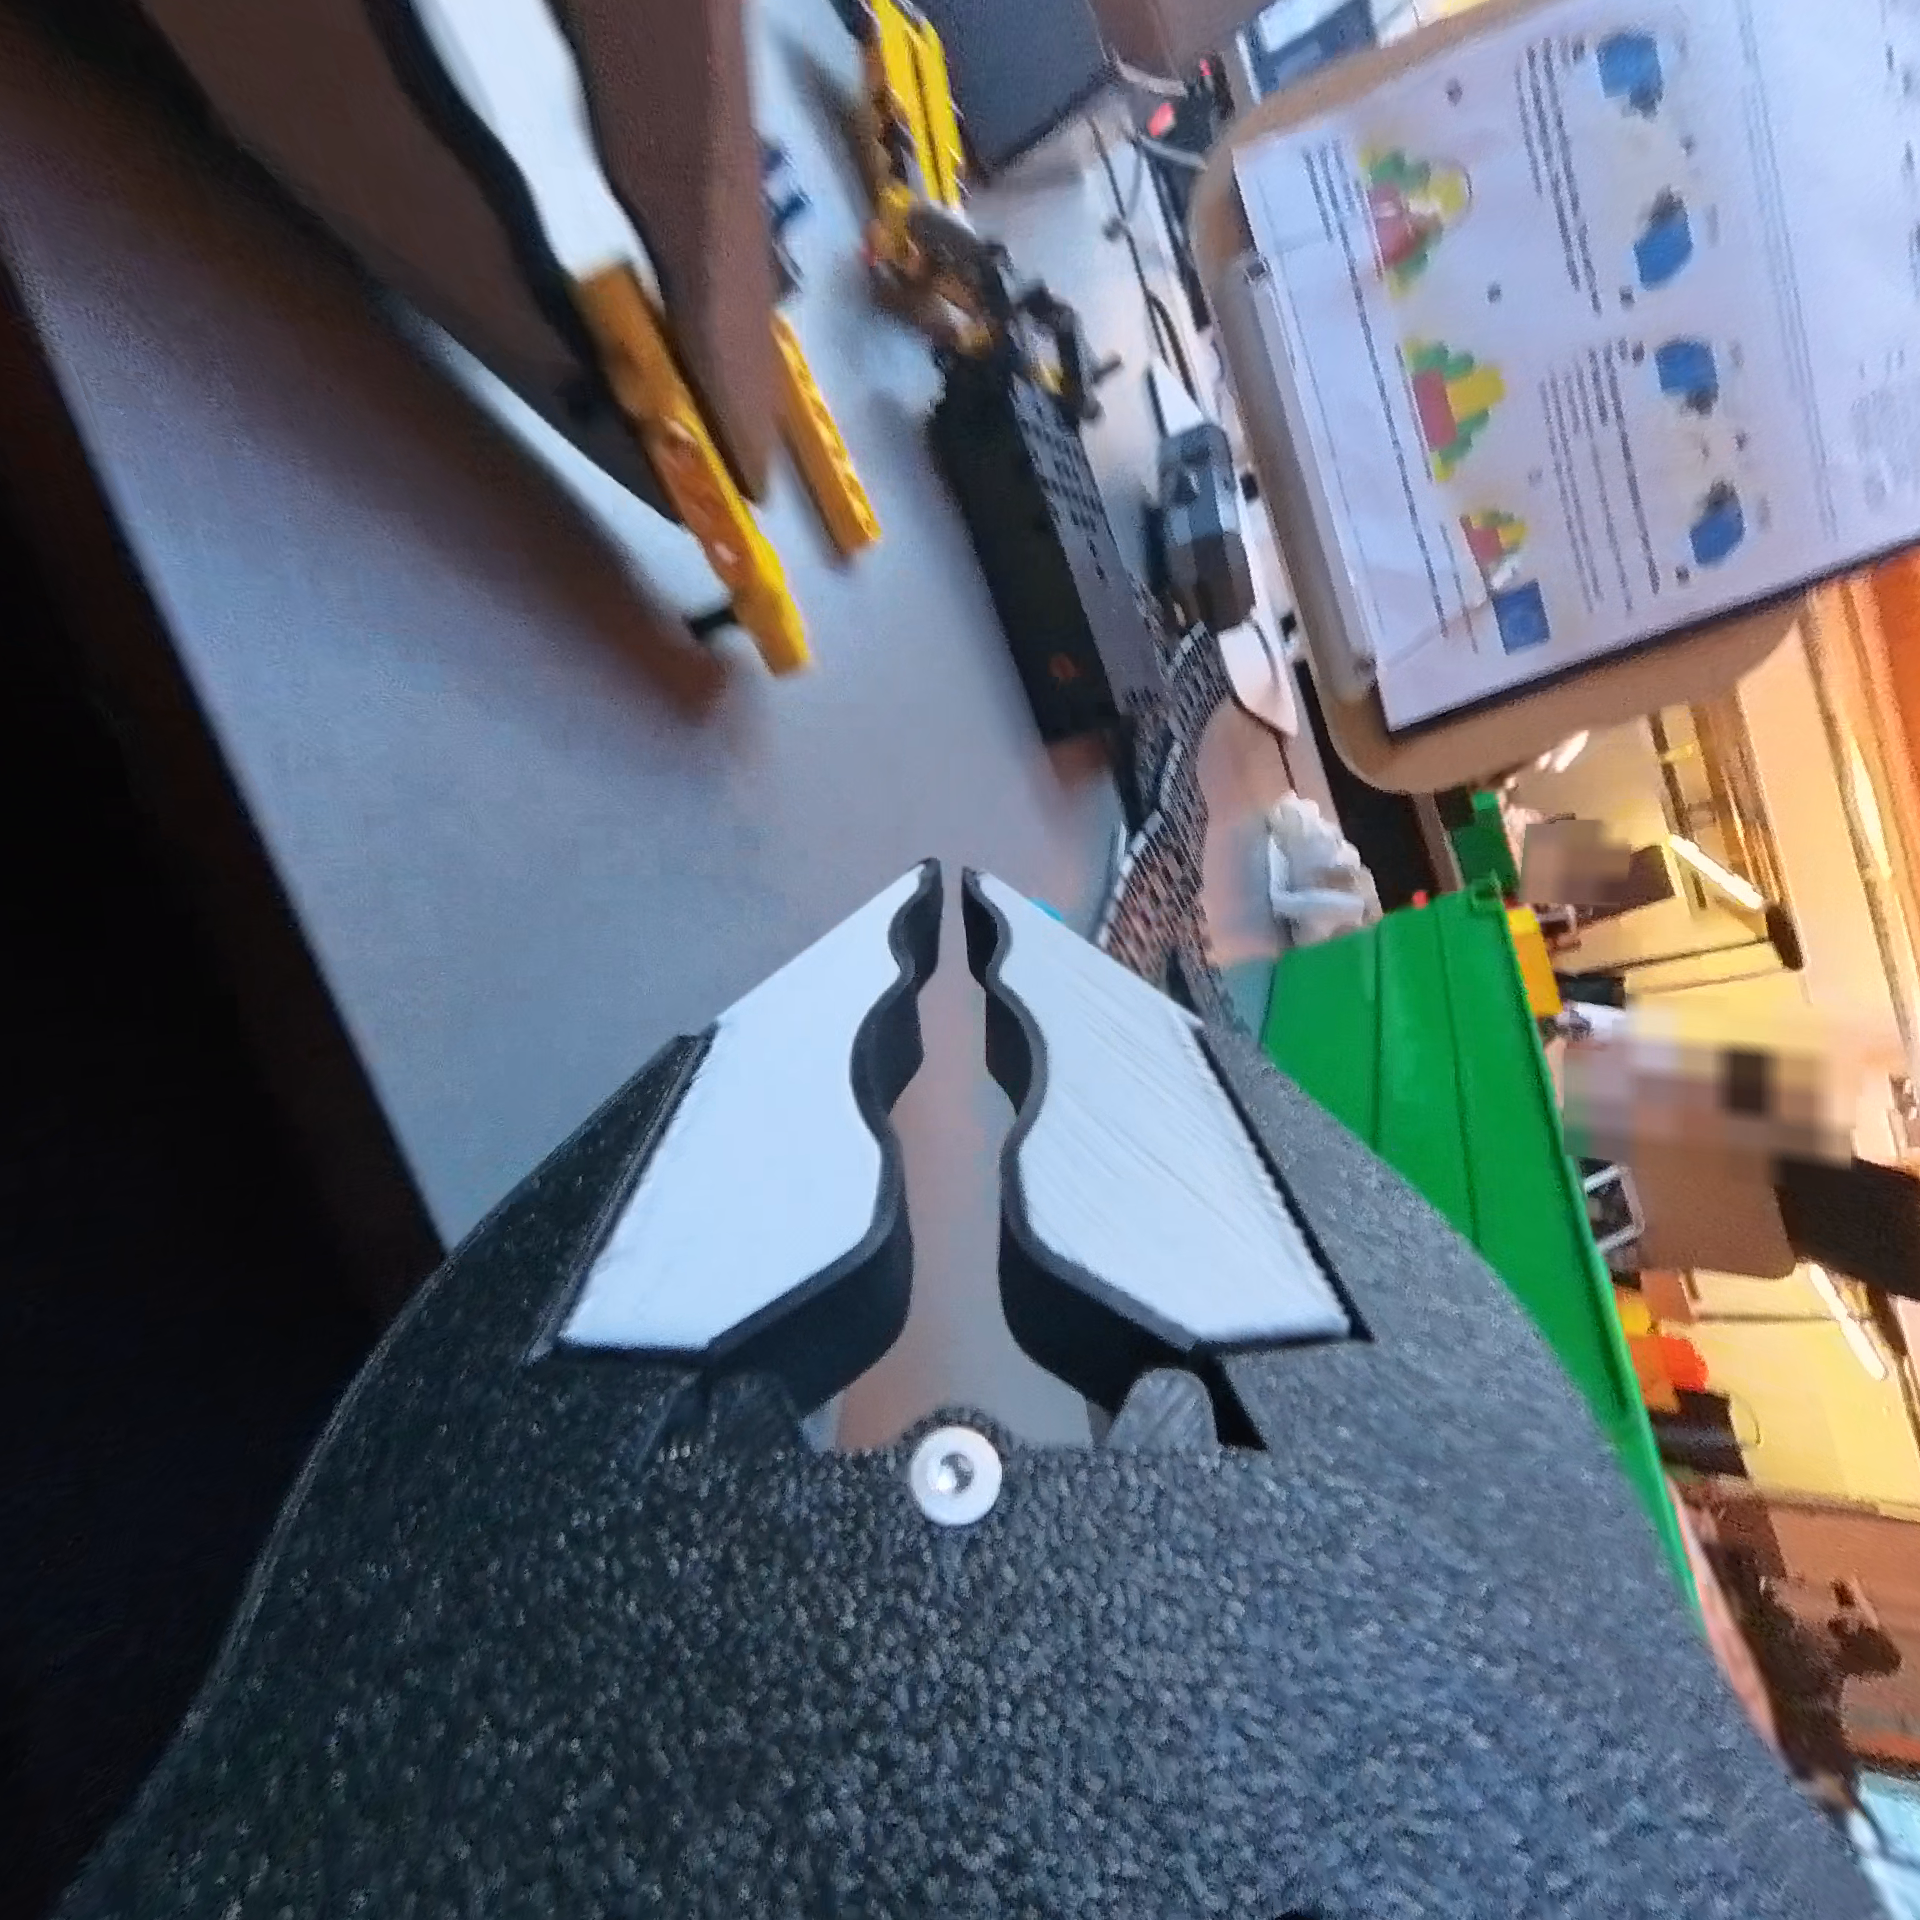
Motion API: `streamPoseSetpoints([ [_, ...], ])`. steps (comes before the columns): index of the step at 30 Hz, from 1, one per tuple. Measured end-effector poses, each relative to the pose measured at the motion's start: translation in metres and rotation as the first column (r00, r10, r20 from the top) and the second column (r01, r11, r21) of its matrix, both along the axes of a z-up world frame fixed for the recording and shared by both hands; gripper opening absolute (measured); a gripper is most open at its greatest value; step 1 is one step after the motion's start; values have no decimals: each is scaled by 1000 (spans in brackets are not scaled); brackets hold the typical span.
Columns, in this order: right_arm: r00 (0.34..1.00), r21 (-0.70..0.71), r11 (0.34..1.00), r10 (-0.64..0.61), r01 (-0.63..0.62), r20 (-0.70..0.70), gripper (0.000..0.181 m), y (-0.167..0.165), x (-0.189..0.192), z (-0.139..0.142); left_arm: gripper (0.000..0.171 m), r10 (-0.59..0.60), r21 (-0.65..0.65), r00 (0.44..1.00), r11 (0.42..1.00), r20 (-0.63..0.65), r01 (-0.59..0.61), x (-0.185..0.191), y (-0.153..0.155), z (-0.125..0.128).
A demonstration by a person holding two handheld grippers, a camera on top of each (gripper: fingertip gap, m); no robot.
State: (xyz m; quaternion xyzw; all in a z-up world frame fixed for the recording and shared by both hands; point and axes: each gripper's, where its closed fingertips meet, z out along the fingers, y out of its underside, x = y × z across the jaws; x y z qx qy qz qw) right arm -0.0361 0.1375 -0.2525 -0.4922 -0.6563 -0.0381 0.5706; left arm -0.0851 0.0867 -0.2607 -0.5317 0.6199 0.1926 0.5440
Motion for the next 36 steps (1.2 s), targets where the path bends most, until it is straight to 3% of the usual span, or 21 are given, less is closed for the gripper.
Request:
streamPoseSetpoints([
  [6,986,-185,981,-83,56,-143,3,28,45,19,7,26,4,1000,1000,4,-26,-6,3,0],
  [8,989,-299,953,-89,51,-115,23,31,54,11,7,34,6,999,999,4,-34,-9,3,1],
  [11,991,-328,941,-112,82,-72,31,41,66,3,7,42,11,999,999,4,-42,-13,2,1],
  [16,994,-380,919,-107,107,20,33,50,67,-13,7,55,20,998,998,6,-55,-18,2,2],
  [22,997,-506,858,-79,81,26,21,48,64,-19,7,72,20,997,997,9,-72,-20,5,2],
  [26,998,-499,864,-58,68,35,11,45,63,-21,7,74,19,997,997,8,-74,-20,6,1],
  [36,998,-359,931,-48,61,44,10,44,62,-18,7,59,19,998,998,2,-59,-18,8,0],
])
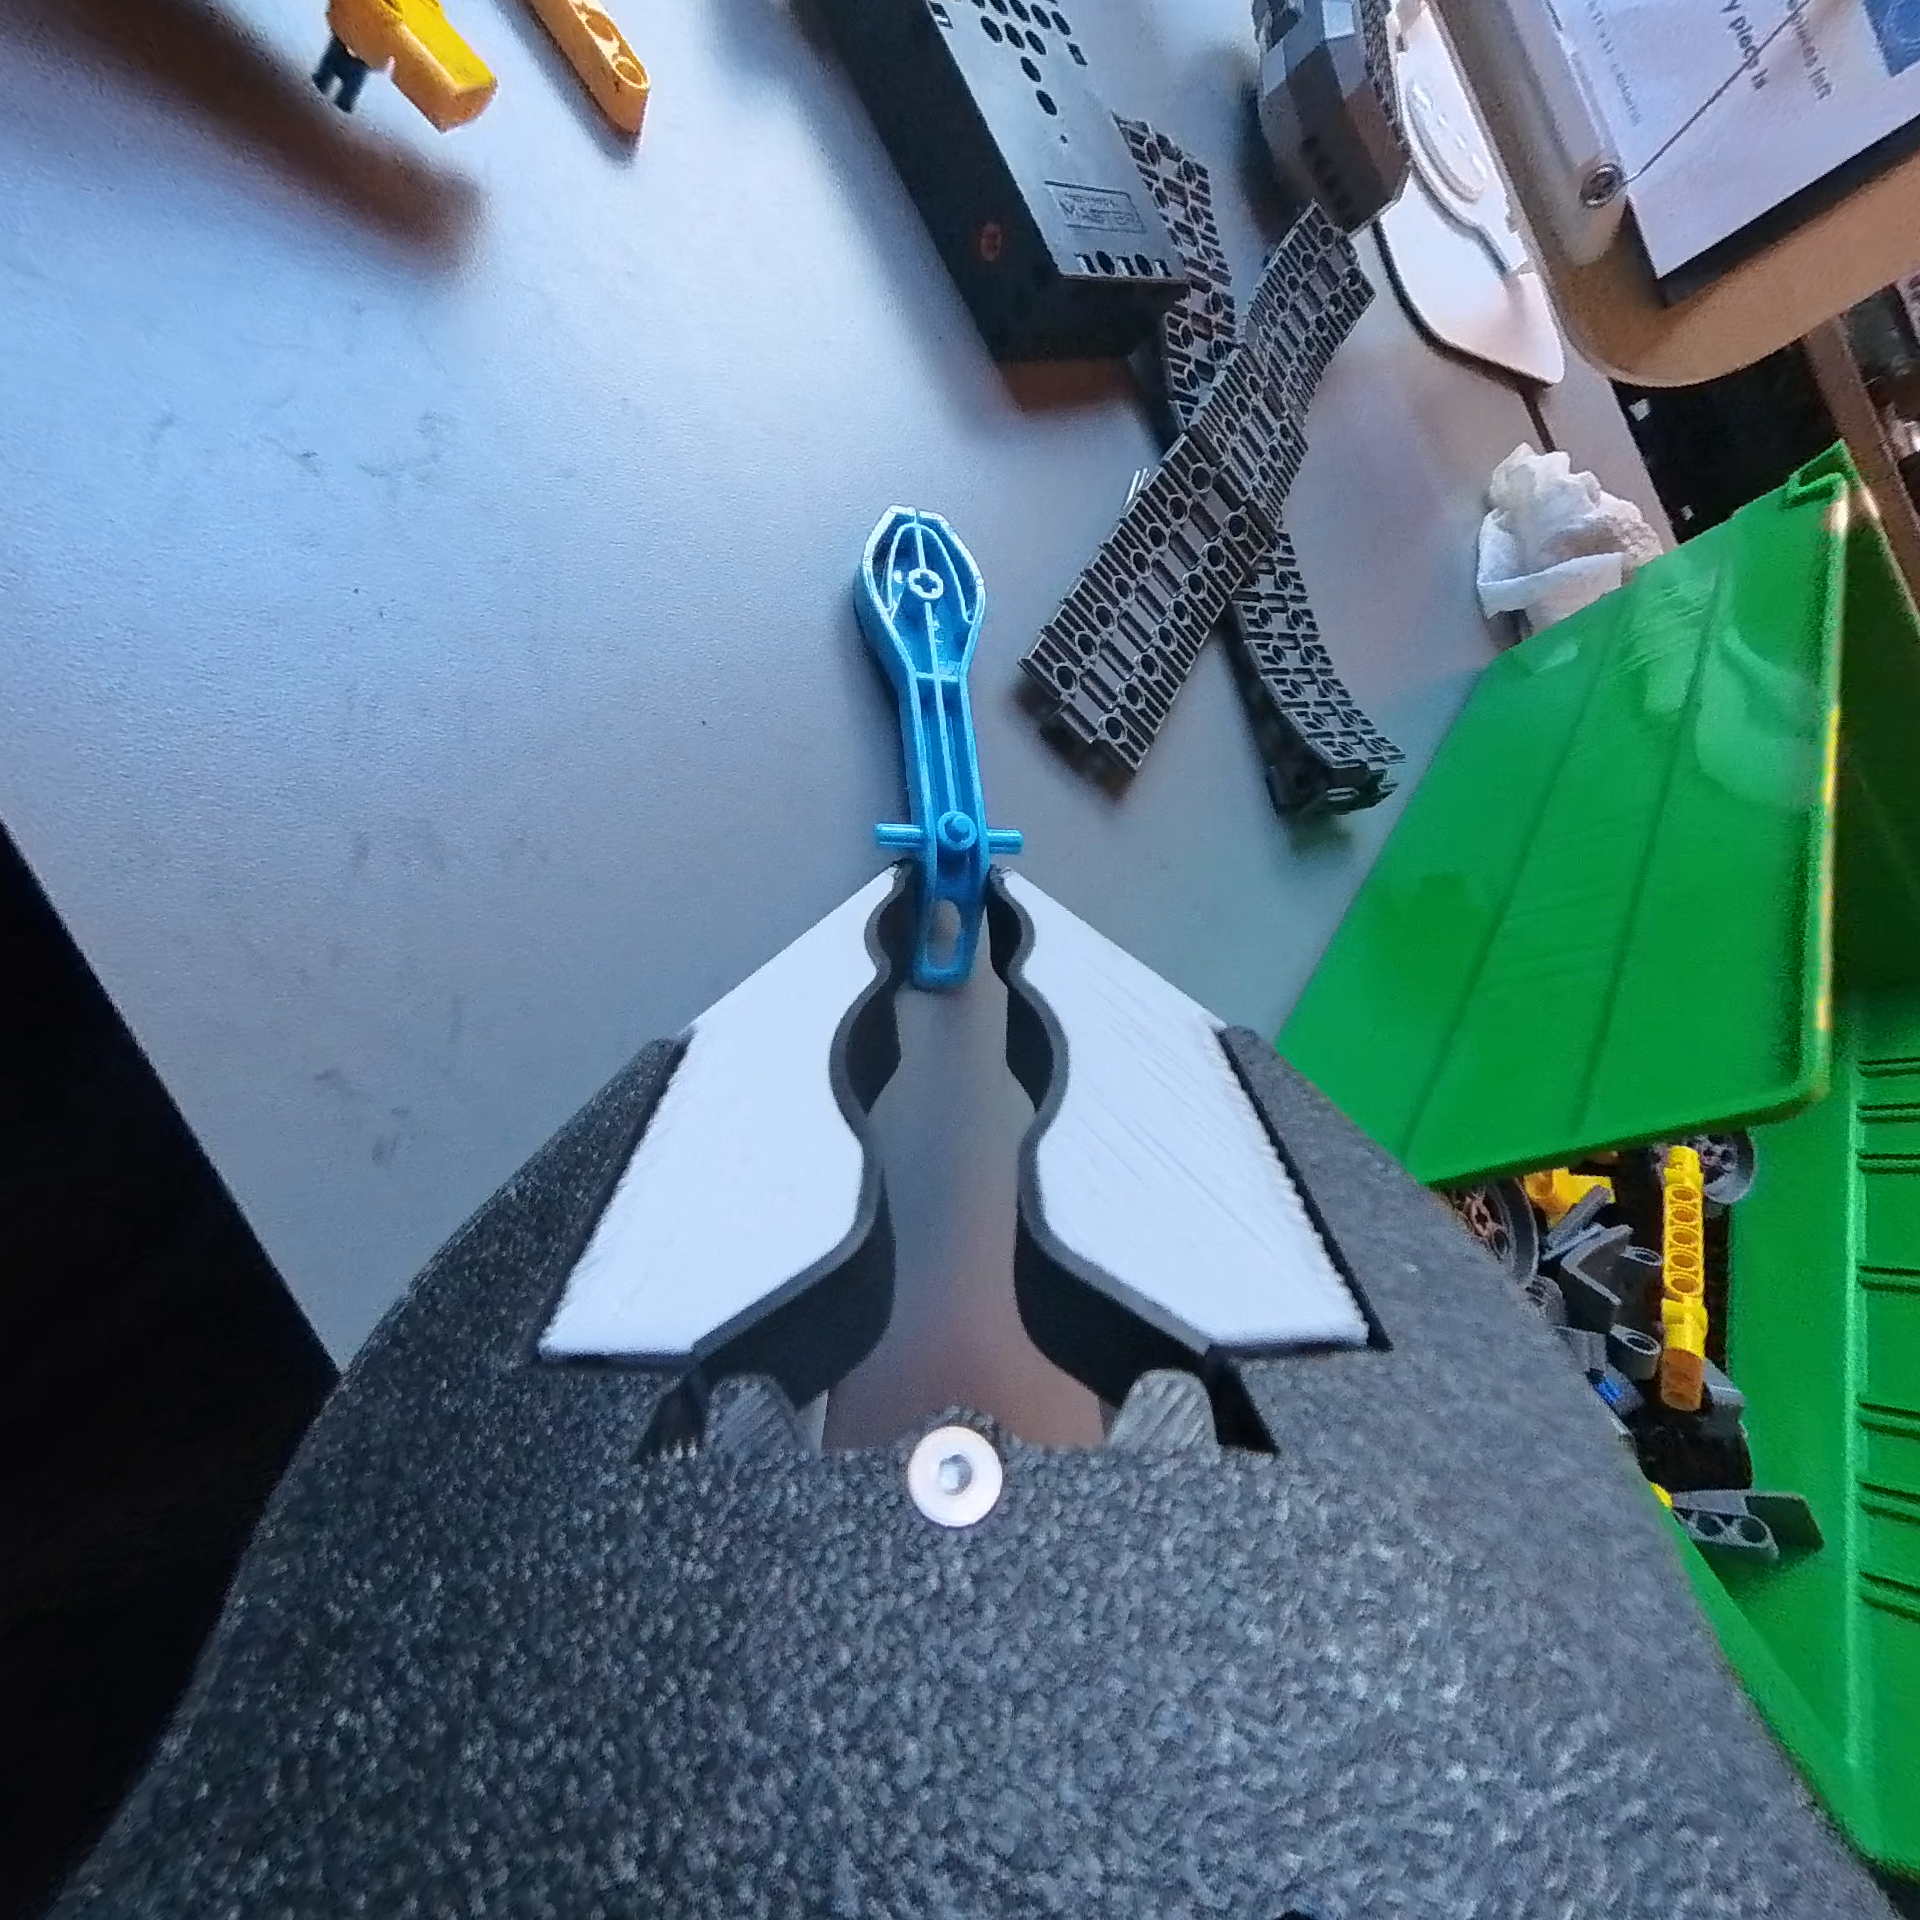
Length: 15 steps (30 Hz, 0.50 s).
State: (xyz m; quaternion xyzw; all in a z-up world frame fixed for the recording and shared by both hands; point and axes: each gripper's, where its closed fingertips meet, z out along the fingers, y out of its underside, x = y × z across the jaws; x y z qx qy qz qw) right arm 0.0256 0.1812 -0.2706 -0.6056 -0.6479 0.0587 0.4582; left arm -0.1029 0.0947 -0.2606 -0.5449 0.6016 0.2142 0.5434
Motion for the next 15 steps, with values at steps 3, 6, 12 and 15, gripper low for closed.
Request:
streamPoseSetpoints([
  [3,1000,22,1000,6,-6,-1,9,-2,0,1,7,-2,-3,1000,1000,-2,2,2,2,-1],
  [6,1000,29,999,22,-22,-4,9,-4,-1,1,6,-6,4,1000,1000,-4,6,2,1,0],
  [12,997,4,997,75,-75,-21,9,-12,-4,3,7,15,12,1000,1000,-2,-15,-2,2,0],
  [15,993,-21,994,103,-104,-56,9,-16,-9,7,7,38,19,999,999,-6,-38,-5,4,0],
])
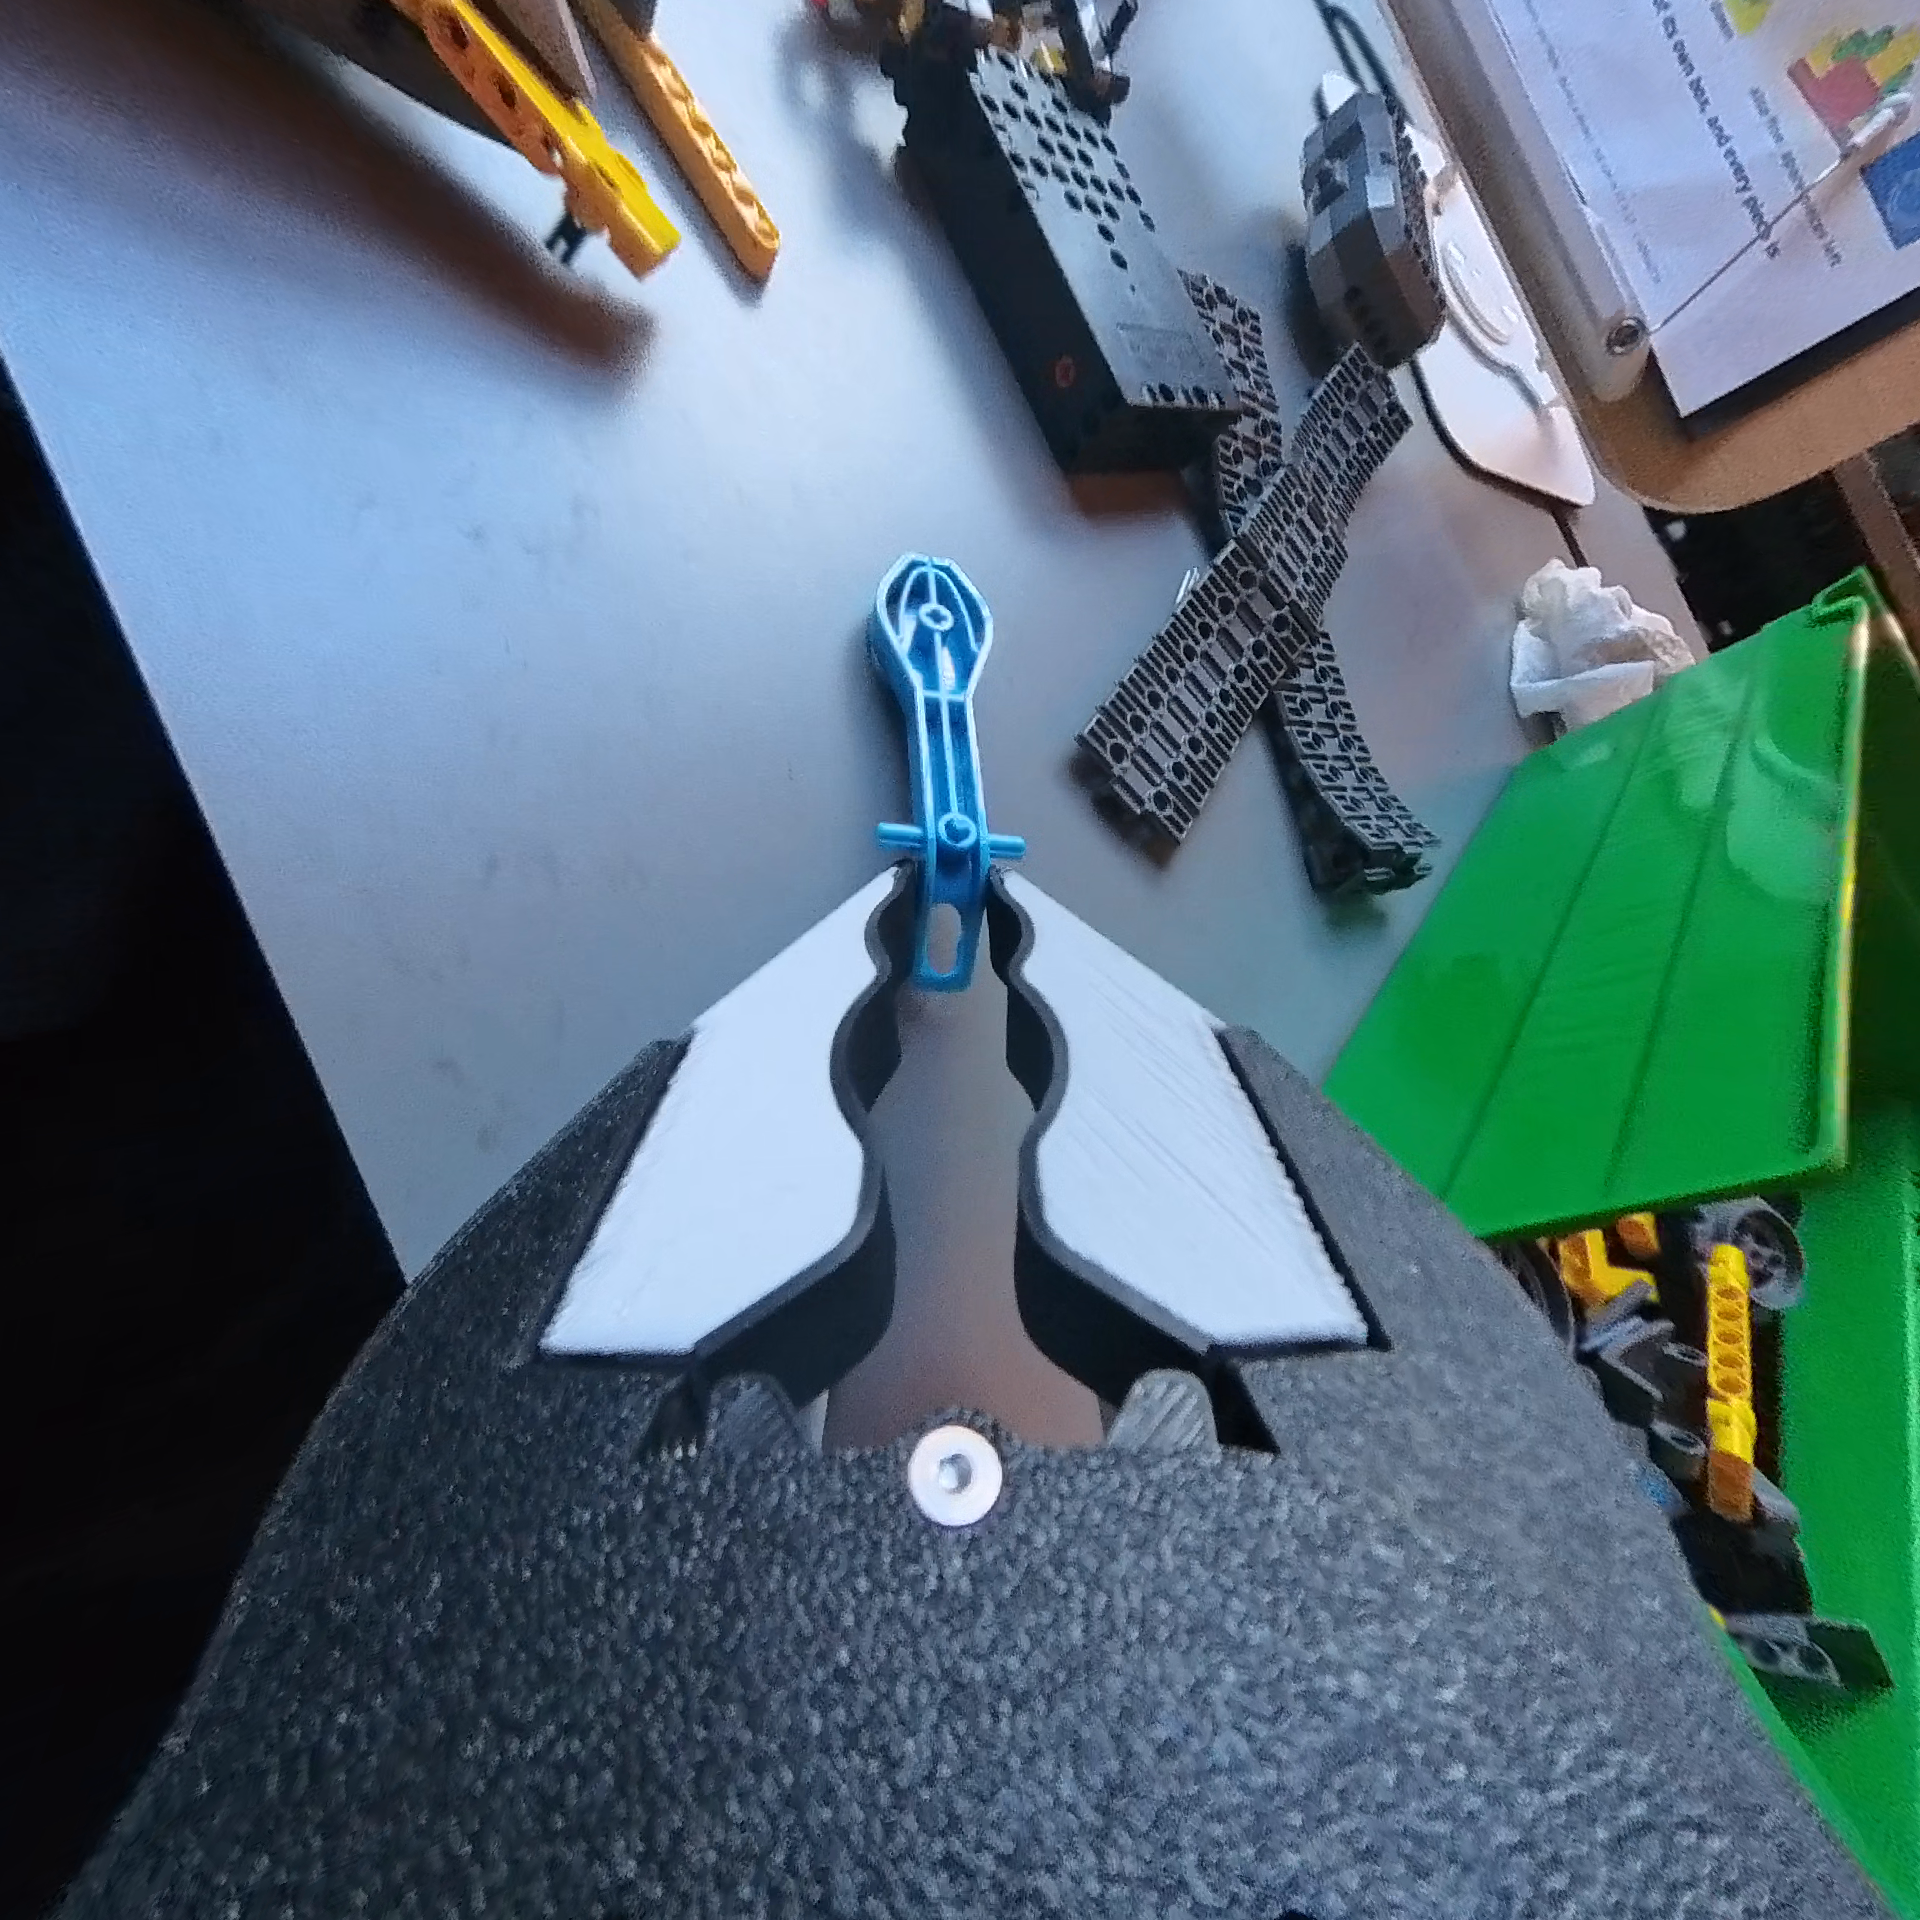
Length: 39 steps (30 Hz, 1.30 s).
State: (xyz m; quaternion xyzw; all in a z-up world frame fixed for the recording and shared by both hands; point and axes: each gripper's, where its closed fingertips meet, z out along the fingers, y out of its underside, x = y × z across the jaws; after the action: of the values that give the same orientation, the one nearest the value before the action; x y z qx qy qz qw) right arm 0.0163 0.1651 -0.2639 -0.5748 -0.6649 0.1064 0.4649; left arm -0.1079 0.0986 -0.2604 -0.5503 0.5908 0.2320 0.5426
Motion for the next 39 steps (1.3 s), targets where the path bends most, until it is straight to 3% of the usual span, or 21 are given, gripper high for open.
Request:
streamPoseSetpoints([
  [25,984,-157,982,82,-106,-155,9,-8,-19,21,7,40,-141,998,990,57,-31,-7,-18,-5],
  [31,984,-171,979,82,-109,-157,9,-8,-18,21,22,59,-246,986,969,156,-19,-7,-20,-1],
  [39,972,-202,967,115,-157,-207,9,-13,-16,28,20,31,-277,987,961,160,14,-5,-25,-2],
])
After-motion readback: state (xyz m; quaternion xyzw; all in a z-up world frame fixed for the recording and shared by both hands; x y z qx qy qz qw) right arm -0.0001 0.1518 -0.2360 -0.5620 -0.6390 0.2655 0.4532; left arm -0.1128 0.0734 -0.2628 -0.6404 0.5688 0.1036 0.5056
